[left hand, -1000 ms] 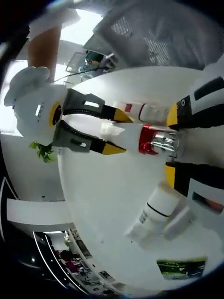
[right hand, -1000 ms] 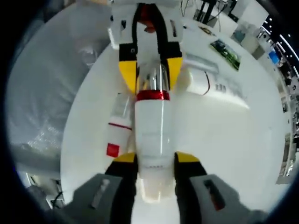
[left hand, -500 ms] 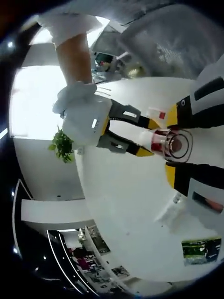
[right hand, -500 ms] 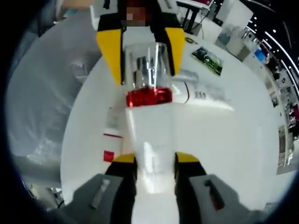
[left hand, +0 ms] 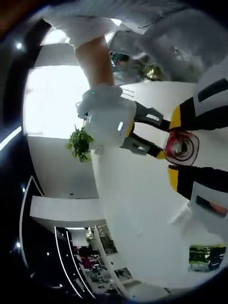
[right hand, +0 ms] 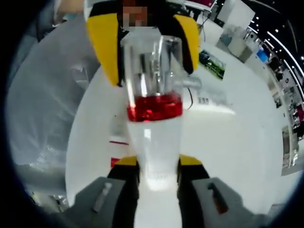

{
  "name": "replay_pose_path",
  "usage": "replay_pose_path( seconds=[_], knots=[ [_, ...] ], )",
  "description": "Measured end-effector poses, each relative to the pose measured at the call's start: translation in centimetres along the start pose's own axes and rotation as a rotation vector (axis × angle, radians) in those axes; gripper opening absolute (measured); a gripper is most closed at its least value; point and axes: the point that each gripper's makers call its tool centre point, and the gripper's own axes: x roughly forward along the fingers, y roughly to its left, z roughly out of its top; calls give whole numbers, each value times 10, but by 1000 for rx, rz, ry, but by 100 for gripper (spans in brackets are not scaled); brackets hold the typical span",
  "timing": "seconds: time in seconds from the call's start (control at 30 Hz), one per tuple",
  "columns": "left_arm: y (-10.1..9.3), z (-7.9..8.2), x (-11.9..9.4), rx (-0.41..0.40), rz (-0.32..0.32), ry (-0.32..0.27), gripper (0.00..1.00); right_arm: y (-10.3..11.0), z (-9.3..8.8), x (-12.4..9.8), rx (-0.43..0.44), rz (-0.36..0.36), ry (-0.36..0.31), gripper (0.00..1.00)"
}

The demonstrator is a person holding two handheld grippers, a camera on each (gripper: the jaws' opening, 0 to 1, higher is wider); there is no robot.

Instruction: Arrange the skincare products in the storage area until every visible bottle or jar stands upright without overlapping.

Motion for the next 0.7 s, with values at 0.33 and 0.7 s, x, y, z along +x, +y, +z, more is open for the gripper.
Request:
replay_pose_path(
  seconds=[0.33,0.7],
  knots=[
    [-2,22,-8,-8,31,-123,28,0,17,2,16,-2,-33,28],
    [-7,41,2,54,32,-184,28,-1,27,6,94,-3,-105,29]
  ],
)
